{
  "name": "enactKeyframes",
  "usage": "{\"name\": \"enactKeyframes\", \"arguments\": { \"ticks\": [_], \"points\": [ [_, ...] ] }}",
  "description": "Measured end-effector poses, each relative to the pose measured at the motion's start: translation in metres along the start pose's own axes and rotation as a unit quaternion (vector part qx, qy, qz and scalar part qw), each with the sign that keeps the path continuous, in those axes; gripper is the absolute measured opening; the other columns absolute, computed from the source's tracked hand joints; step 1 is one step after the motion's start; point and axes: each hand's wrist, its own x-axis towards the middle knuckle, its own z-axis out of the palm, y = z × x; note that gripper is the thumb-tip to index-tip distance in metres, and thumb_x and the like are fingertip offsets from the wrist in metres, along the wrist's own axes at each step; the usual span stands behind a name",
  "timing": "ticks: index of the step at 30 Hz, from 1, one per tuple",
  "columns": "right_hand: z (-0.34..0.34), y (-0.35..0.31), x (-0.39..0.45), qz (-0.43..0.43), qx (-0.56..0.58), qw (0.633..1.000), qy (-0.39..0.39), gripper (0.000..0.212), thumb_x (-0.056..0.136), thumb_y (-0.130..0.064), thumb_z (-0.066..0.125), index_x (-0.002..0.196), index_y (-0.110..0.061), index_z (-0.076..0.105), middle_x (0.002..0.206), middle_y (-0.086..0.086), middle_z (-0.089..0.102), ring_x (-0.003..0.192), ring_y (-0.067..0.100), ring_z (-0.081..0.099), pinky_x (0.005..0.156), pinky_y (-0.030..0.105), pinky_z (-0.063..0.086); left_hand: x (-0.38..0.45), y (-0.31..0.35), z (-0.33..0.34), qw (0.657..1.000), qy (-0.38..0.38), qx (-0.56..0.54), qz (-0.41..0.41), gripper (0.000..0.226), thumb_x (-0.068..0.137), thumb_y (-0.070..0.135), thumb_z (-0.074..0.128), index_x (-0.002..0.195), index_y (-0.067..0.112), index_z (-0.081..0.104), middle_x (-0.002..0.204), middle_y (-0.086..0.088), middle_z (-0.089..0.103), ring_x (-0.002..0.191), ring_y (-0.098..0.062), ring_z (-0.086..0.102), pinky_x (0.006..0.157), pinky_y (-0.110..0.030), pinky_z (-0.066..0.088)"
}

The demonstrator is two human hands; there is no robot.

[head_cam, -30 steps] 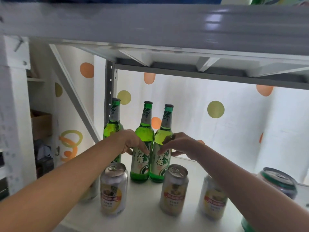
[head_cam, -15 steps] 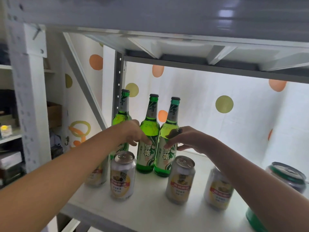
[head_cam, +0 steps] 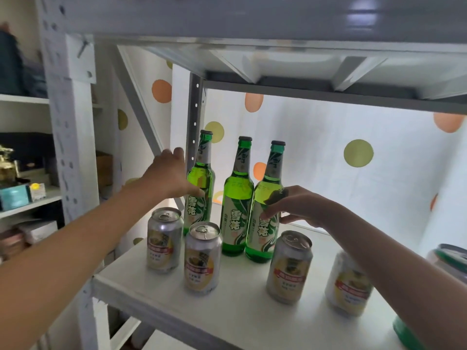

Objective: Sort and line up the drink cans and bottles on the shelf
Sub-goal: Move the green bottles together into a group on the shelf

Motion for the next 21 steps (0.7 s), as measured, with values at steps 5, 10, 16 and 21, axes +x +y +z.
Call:
{"name": "enactKeyframes", "arguments": {
  "ticks": [5, 10, 16, 21],
  "points": [
    [0.001, 0.000, 0.001, 0.002, 0.002, 1.000, 0.000, 0.038, 0.066, -0.016, 0.090, 0.099, -0.012, 0.072, 0.094, 0.000, 0.077, 0.098, 0.018, 0.069, 0.089, 0.034, 0.057, 0.009, -0.002, 0.013, 0.976, -0.129, -0.176, -0.012, 0.144, 0.050, 0.058, 0.088, 0.153, 0.014, -0.002, 0.155, -0.015, 0.028, 0.137, -0.031, 0.036, 0.099, -0.034, 0.038],
    [0.004, -0.002, 0.006, 0.004, 0.001, 1.000, 0.005, 0.034, 0.063, -0.018, 0.093, 0.091, -0.018, 0.073, 0.083, -0.007, 0.077, 0.093, 0.015, 0.070, 0.078, 0.028, 0.059, 0.008, 0.012, 0.023, 0.959, -0.190, -0.210, 0.003, 0.163, 0.043, 0.067, 0.086, 0.147, 0.025, -0.032, 0.160, -0.014, 0.018, 0.139, -0.033, 0.033, 0.105, -0.039, 0.036],
    [0.012, -0.008, 0.011, 0.010, -0.004, 1.000, 0.018, 0.039, 0.059, -0.022, 0.095, 0.091, -0.017, 0.074, 0.087, -0.003, 0.078, 0.092, 0.017, 0.071, 0.075, 0.027, 0.059, 0.010, 0.019, 0.031, 0.977, -0.150, -0.152, 0.003, 0.155, 0.052, 0.066, 0.083, 0.148, 0.018, -0.029, 0.159, -0.023, 0.014, 0.138, -0.037, 0.036, 0.108, -0.045, 0.038],
    [0.016, -0.014, 0.012, 0.009, -0.003, 1.000, 0.013, 0.037, 0.061, -0.021, 0.094, 0.092, -0.017, 0.073, 0.095, 0.001, 0.077, 0.094, 0.017, 0.070, 0.078, 0.028, 0.059, 0.011, 0.017, 0.031, 0.975, -0.141, -0.172, 0.009, 0.146, 0.057, 0.061, 0.083, 0.152, 0.011, -0.015, 0.159, -0.019, 0.015, 0.142, -0.035, 0.028, 0.111, -0.048, 0.035]
  ]
}}
